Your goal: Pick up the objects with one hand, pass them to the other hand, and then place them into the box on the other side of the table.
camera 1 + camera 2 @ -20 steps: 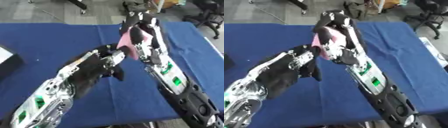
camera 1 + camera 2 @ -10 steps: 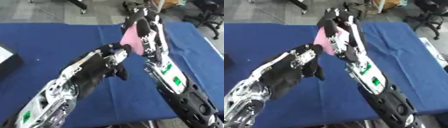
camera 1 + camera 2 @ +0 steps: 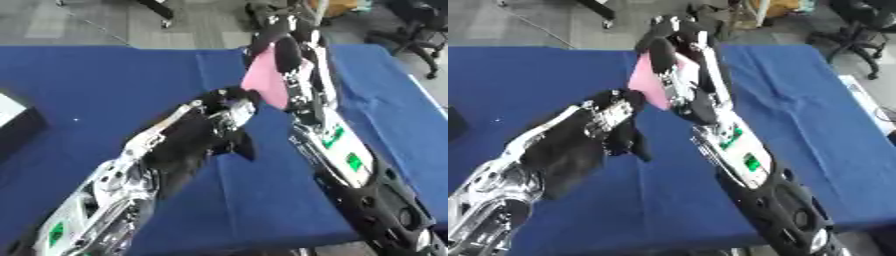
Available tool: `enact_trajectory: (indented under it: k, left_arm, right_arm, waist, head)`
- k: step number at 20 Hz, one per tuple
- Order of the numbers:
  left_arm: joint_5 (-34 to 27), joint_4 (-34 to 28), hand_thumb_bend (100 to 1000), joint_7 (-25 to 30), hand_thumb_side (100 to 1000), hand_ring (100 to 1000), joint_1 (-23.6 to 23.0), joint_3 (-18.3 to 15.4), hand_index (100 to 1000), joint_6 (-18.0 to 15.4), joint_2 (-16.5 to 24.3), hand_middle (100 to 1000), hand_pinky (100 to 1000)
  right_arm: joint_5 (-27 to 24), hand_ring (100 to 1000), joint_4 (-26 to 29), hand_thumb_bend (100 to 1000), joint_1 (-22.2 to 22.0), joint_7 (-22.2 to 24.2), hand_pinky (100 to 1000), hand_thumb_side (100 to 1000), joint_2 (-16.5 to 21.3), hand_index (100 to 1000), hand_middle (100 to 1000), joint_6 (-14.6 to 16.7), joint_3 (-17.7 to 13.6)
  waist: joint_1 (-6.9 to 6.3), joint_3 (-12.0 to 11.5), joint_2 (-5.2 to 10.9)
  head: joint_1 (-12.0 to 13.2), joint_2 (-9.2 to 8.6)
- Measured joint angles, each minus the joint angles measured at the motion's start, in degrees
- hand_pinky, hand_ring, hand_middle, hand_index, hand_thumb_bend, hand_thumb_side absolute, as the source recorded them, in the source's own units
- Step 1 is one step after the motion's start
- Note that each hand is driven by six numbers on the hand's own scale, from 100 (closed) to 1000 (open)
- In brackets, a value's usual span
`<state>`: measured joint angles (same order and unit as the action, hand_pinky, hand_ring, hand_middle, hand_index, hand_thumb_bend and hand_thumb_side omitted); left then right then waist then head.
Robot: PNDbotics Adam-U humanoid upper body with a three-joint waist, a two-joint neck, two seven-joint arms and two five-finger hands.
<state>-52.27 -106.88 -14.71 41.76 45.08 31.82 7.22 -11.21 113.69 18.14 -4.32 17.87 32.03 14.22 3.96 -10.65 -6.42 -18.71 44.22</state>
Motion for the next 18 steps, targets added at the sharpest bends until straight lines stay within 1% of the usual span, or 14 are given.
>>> enact_trajectory:
  k: [1,2,3,4,6,7,8,10,11,12,13,18]
  left_arm:
    - [-0.11,-0.03,235,0.02,346,487,0.00,0.00,470,0.02,-0.03,380,571]
    - [-0.14,-0.11,302,0.09,351,512,0.00,0.00,507,0.09,-0.08,422,578]
    - [-0.14,-0.26,337,0.24,360,522,0.00,0.00,523,0.24,-0.09,438,581]
    - [-0.12,-0.34,399,0.43,375,539,0.00,-0.01,550,0.41,-0.09,466,587]
    - [0.16,-0.44,553,0.96,418,572,0.01,-0.01,607,0.87,-0.09,512,598]
    - [0.42,-0.50,660,1.28,451,587,0.01,-0.01,630,1.16,-0.09,530,606]
    - [0.76,-0.52,740,1.64,471,601,0.01,-0.02,650,1.47,-0.09,546,614]
    - [1.38,-0.52,896,2.40,497,628,0.01,-0.02,688,1.96,-0.09,579,631]
    - [1.61,-0.52,956,2.76,502,642,0.01,-0.02,705,2.12,-0.09,593,637]
    - [1.86,-0.52,990,3.12,499,650,0.01,-0.02,718,2.26,-0.09,602,642]
    - [2.08,-0.49,1000,3.41,499,655,0.01,-0.02,723,2.31,-0.09,607,644]
    - [2.94,0.45,1000,4.91,505,673,0.12,0.02,746,2.70,-0.16,622,652]
  right_arm:
    - [-0.07,205,0.00,100,0.00,0.00,100,470,0.00,270,162,0.00,0.00]
    - [-0.12,202,0.00,100,0.00,0.00,100,470,0.00,266,159,0.01,0.00]
    - [-0.15,201,0.00,100,0.01,-0.04,100,470,0.00,266,158,0.05,-0.01]
    - [-0.16,199,0.01,100,0.01,-0.10,100,470,0.00,265,157,0.13,-0.02]
    - [-0.17,197,0.02,100,0.02,-0.21,100,470,0.00,263,156,0.30,-0.02]
    - [-0.17,196,0.03,100,0.02,-0.23,100,470,0.00,263,155,0.39,-0.02]
    - [-0.17,195,0.03,100,0.02,-0.27,100,470,0.00,262,155,0.50,-0.02]
    - [-0.17,193,0.04,100,0.02,-0.35,100,470,0.00,261,153,0.66,-0.02]
    - [-0.17,191,0.04,100,0.02,-0.35,100,470,0.00,260,152,0.73,-0.02]
    - [-0.17,189,0.05,100,0.02,-0.39,100,470,0.00,259,150,0.87,-0.02]
    - [-0.17,188,0.06,100,0.02,-0.47,100,470,0.00,258,150,1.01,-0.03]
    - [-0.08,184,0.05,100,0.03,-1.28,100,470,0.00,256,148,1.79,-0.04]
  waist:
    - [0.00,0.00,0.00]
    - [0.00,0.00,0.00]
    - [0.00,0.00,0.00]
    - [0.00,0.00,0.00]
    - [0.00,0.00,0.00]
    - [0.00,0.00,0.00]
    - [0.00,0.01,0.00]
    - [0.00,0.01,0.00]
    - [0.00,0.02,0.00]
    - [0.00,0.03,0.00]
    - [0.00,0.05,0.00]
    - [0.00,0.16,0.00]
  head:
    - [0.00,0.00]
    - [0.00,0.00]
    - [0.00,0.00]
    - [0.01,0.00]
    - [0.05,0.00]
    - [0.10,0.00]
    - [0.16,0.00]
    - [0.28,0.00]
    - [0.37,0.00]
    - [0.43,0.00]
    - [0.46,0.00]
    - [0.53,0.00]
